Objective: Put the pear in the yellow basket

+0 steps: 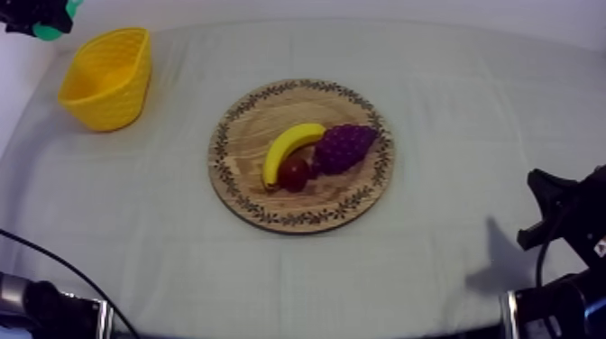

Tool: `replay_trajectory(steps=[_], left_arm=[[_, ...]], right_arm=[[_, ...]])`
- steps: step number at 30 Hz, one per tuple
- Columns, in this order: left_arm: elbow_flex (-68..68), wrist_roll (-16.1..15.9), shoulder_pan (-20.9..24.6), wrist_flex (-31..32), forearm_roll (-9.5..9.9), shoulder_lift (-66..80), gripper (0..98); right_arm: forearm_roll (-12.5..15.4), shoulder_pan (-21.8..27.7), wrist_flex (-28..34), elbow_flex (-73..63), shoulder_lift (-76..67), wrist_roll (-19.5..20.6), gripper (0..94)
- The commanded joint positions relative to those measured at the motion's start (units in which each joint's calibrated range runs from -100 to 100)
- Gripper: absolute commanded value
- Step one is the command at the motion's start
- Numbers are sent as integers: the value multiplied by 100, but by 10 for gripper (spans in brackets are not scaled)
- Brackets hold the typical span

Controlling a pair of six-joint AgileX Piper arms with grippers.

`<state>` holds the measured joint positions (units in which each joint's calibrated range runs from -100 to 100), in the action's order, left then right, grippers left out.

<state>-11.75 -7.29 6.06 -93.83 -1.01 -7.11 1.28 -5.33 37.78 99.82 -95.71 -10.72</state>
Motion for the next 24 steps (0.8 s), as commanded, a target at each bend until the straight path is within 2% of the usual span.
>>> replay_trajectory(steps=[1,10,24], left_arm=[[-50,206,-3,6,-92,-48,484],[-321,408,-67,72,-204,-548,497],[-683,325,8,697,-151,-2309,478]], right_arm=[[1,-3,4,-5,-4,0,4],[1,-3,4,-5,-4,0,4],[1,-3,4,-5,-4,0,4]])
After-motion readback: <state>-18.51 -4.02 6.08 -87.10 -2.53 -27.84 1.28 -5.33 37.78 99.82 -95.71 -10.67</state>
